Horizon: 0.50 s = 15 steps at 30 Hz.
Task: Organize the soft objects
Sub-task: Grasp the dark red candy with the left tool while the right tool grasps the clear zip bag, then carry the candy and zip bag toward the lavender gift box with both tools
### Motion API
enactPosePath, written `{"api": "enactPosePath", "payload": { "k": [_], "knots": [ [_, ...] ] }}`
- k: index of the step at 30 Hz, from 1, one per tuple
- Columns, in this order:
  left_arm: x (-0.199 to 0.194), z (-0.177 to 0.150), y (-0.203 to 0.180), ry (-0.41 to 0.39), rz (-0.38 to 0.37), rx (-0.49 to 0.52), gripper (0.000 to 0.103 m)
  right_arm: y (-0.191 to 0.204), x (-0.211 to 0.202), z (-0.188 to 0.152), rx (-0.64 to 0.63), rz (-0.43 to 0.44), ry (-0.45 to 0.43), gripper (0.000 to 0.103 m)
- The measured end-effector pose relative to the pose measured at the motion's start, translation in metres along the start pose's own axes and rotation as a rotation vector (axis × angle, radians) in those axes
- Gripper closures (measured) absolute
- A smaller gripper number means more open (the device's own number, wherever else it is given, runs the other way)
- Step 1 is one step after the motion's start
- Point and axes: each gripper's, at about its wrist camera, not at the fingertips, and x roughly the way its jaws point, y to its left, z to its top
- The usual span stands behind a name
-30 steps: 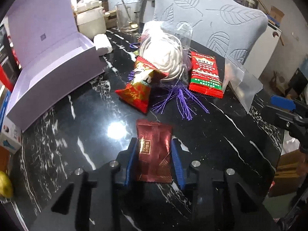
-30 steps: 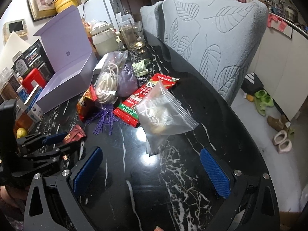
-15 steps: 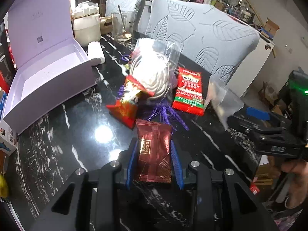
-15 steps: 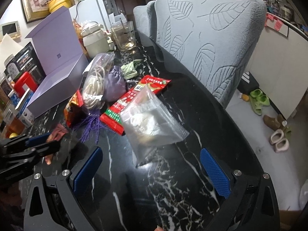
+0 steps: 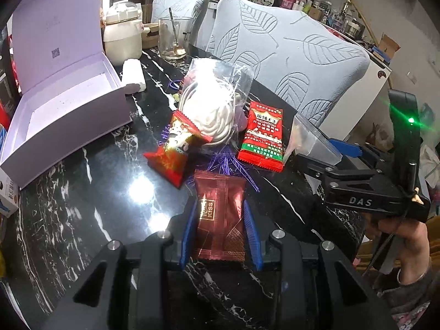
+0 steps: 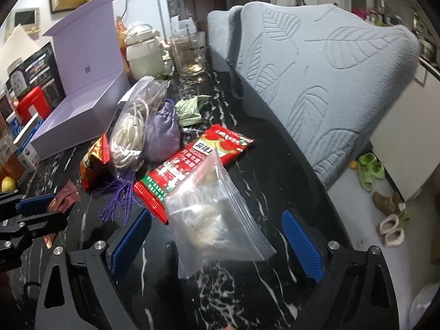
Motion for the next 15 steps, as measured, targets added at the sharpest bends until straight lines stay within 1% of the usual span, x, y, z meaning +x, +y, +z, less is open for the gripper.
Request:
{"api": "enactPosePath", "payload": {
  "k": [5,6,7,8,9,10,11,13,15],
  "knots": [
    [0.000,-0.001,-0.002,0.001,0.005,0.008,0.070,0.002,0.014,0.001,-0.041,0.015,0.035,0.017],
    [0.000,-0.002,-0.003,0.001,0.007,0.009,0.070,0.002,0.016,0.001,-0.049,0.020,0.047,0.023],
    [0.001,-0.002,-0.003,0.002,0.009,0.011,0.070,0.002,0.018,0.000,-0.053,0.023,0.058,0.032],
    [0.001,-0.002,-0.003,0.003,0.011,0.011,0.070,0.003,0.019,-0.001,-0.061,0.018,0.072,0.036],
    [0.001,-0.002,-0.003,0.004,0.011,0.011,0.070,0.004,0.018,-0.001,-0.077,0.003,0.063,0.040],
    [0.001,-0.003,-0.003,0.005,0.009,0.009,0.070,0.005,0.017,-0.002,-0.085,0.005,0.060,0.052],
    [0.001,-0.003,-0.003,0.006,0.009,0.007,0.070,0.006,0.015,-0.002,-0.088,0.013,0.061,0.056],
    [0.001,-0.003,-0.003,0.005,0.008,0.005,0.070,0.006,0.012,-0.004,-0.089,0.012,0.057,0.061],
    [0.000,-0.003,-0.002,0.002,0.008,0.004,0.070,0.007,0.009,-0.005,-0.096,0.010,0.049,0.063]
  ]
}}
